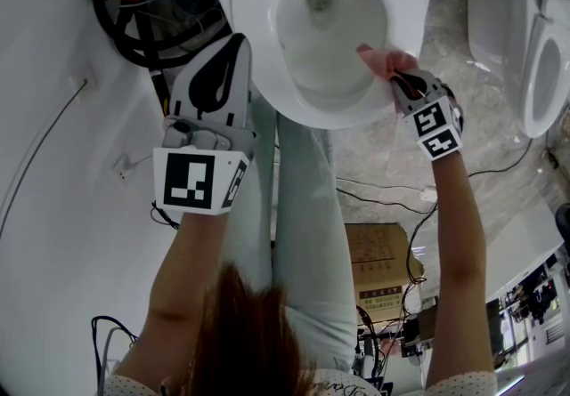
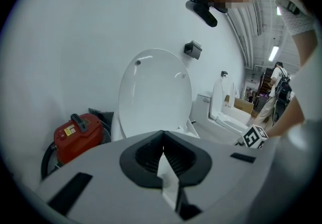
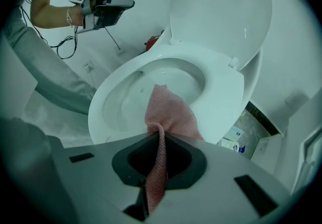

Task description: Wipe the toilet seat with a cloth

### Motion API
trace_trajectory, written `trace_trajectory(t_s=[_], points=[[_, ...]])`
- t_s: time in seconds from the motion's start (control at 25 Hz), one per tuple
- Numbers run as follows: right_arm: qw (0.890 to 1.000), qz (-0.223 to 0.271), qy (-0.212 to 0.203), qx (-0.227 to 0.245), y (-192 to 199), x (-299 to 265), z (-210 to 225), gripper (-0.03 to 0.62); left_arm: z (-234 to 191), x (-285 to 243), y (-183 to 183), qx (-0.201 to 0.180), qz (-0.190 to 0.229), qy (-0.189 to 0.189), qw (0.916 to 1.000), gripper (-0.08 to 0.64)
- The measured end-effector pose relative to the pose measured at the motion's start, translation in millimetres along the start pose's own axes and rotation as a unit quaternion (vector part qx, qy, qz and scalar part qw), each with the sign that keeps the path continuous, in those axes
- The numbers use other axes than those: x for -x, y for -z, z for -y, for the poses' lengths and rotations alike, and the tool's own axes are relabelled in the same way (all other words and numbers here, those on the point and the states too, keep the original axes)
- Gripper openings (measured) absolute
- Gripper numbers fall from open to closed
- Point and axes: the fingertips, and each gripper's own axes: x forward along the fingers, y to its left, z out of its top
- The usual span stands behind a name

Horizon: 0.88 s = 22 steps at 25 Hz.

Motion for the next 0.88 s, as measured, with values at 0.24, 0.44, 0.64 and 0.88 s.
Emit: trace_trajectory(t_s=[0.24, 0.44, 0.64, 0.88], points=[[0.999, -0.024, -0.007, -0.033, 4.8, -0.5, -10.0, 0.026, -0.7, 2.3, -0.2, 0.004, 0.003, -0.002, 1.0000, 0.002], [0.999, -0.029, -0.008, -0.045, 8.2, -0.2, -18.2, 0.026, -2.0, 6.1, 2.0, 0.005, 0.003, -0.006, 1.0000, 0.002], [0.997, -0.030, -0.006, -0.065, 10.9, -0.1, -26.4, 0.026, -3.1, 10.0, 3.0, 0.003, 0.002, -0.008, 1.0000, 0.002], [0.995, -0.044, 0.022, -0.090, 13.3, -1.5, -31.9, 0.026, -7.1, 16.7, 5.7, -0.001, -0.002, -0.016, 0.9999, 0.002]])
